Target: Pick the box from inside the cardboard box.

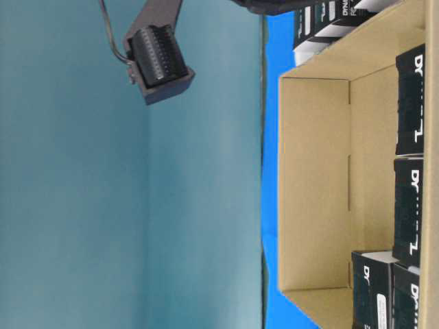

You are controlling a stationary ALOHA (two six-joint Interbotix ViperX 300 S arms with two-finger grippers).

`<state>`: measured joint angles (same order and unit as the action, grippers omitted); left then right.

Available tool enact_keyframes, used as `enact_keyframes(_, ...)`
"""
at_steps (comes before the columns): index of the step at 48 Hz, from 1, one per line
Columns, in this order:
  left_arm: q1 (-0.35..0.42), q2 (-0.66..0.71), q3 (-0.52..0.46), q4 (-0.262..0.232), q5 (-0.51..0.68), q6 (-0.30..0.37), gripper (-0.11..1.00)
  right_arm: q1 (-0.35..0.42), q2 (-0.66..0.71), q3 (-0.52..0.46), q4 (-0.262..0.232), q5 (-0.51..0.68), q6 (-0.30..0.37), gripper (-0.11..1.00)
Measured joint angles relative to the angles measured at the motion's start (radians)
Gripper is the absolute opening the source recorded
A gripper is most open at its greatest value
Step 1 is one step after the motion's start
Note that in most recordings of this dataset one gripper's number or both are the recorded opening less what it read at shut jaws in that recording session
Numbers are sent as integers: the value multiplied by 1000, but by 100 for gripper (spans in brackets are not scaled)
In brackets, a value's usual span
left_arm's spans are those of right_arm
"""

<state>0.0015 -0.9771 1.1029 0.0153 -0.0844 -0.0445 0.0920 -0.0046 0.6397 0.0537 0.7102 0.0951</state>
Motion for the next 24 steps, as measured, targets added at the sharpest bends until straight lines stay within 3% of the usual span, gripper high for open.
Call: enact_keyframes(24,0,-2,0,0,0,0,-5,-20,-256,-67,8,98,5,96)
